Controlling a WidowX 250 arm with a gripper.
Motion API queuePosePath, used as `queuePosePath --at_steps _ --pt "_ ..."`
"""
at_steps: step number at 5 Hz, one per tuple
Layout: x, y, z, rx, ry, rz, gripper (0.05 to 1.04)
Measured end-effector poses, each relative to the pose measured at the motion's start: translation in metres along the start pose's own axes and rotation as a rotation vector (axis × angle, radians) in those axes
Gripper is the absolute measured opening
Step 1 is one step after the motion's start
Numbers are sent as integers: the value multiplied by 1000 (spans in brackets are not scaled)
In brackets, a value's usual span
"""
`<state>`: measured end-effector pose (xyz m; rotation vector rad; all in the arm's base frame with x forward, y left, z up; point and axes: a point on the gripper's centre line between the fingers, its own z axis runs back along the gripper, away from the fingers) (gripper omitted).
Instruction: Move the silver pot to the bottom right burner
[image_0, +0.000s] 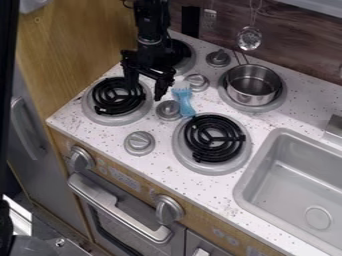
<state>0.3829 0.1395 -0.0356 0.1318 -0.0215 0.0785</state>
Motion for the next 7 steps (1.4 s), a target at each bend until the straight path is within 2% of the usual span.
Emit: queuePosePath --at_steps 1,2,3,4,5,6,7 --pt "-10 -6 -17 -15 48 -4 999" --pt "-10 -36 -21 -65 27 -79 999" --pt "-2 -87 -1 -127 -82 -200 999" --pt "13 -122 27 -162 -227 -326 999" --pt "21 -150 35 -144 -297 -420 999" --pt "44 -162 51 -149 -424 -474 999" --pt "62 -168 44 -143 -519 -505 999"
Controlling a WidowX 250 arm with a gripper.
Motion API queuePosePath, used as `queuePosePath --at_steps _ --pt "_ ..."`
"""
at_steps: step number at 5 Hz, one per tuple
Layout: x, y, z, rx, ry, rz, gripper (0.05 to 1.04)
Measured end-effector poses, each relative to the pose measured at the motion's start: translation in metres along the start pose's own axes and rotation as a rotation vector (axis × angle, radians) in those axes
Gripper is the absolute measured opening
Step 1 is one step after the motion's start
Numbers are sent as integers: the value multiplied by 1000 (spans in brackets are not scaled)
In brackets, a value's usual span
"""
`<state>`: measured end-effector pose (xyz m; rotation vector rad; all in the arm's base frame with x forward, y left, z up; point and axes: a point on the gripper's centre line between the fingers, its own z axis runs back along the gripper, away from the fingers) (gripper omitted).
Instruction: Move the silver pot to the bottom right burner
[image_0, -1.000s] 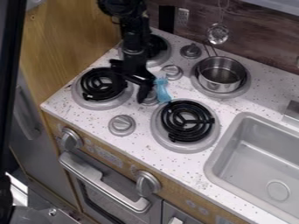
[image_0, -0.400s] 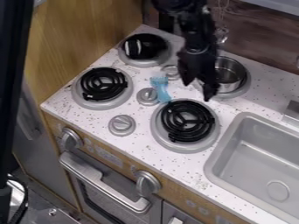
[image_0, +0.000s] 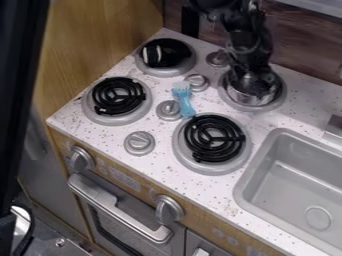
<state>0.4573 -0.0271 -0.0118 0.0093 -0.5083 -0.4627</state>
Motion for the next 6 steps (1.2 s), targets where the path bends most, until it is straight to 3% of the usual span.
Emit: queuePosePath --at_steps 1,2,3,4,6 --pt "6 5 -11 17 -24 -8 999" --pt "2 4 -34 -22 40 -20 999" --pt "-4 2 -48 -39 73 -10 999" --pt "-14 -2 -58 -39 142 -20 964" --pt "-27 -18 -63 -29 178 -87 402"
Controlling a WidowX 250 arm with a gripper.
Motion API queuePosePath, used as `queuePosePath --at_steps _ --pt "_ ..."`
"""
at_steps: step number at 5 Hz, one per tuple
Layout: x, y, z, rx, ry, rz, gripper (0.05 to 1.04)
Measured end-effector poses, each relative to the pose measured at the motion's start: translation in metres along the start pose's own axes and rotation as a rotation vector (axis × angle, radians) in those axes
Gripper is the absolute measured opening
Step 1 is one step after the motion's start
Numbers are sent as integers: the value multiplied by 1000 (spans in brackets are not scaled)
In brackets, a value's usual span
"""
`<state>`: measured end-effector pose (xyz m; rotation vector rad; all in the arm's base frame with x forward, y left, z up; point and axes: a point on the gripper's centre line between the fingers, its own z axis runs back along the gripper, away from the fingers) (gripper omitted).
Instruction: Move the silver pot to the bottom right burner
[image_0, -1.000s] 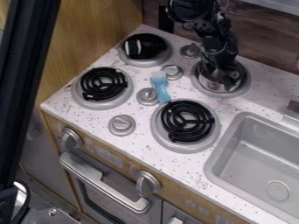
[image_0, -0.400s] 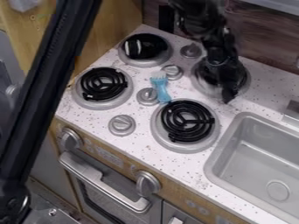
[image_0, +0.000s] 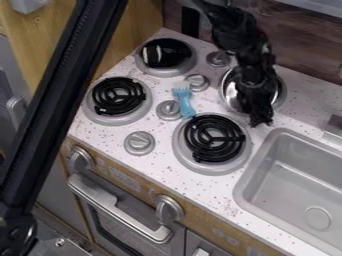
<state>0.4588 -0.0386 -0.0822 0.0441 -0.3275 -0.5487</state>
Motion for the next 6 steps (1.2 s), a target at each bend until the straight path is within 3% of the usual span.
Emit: queuePosePath --at_steps 1,2,3,4,5,6 --pt "1 -4 6 0 -15 1 191" --pt "2 -11 31 2 -83 -9 90" --pt "-4 -18 55 23 -109 4 72" --pt "-22 -9 76 105 -39 103 71" --pt "-44 -8 86 148 22 135 71" --pt "-51 -14 80 152 81 147 71"
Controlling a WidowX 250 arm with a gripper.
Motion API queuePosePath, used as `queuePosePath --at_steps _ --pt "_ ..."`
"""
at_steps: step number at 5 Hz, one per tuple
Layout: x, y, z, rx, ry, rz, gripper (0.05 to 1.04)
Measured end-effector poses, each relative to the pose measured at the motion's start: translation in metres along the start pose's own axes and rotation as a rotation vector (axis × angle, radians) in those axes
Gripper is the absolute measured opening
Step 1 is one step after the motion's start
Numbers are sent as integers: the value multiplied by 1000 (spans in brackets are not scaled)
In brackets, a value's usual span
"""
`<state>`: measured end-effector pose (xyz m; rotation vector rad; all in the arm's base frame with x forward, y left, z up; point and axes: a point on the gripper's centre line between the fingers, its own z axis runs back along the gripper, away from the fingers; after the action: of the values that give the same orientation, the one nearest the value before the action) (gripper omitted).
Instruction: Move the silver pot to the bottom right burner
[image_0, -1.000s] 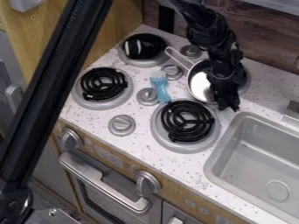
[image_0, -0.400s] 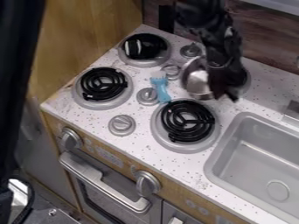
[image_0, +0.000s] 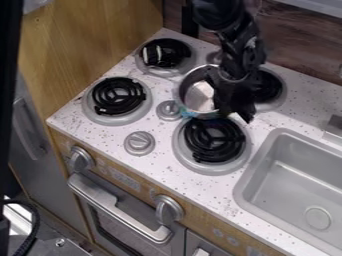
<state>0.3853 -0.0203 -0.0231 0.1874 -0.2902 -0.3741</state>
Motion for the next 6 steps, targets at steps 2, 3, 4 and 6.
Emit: queuePosePath --at_steps 2,3,4,6 --pt "-14 -30 -31 -26 123 -54 71" --pt "-11 -32 -38 -22 186 -19 85" --pt "-13 -36 -42 -54 161 15 241" --pt "-18 -32 -5 -39 178 58 827"
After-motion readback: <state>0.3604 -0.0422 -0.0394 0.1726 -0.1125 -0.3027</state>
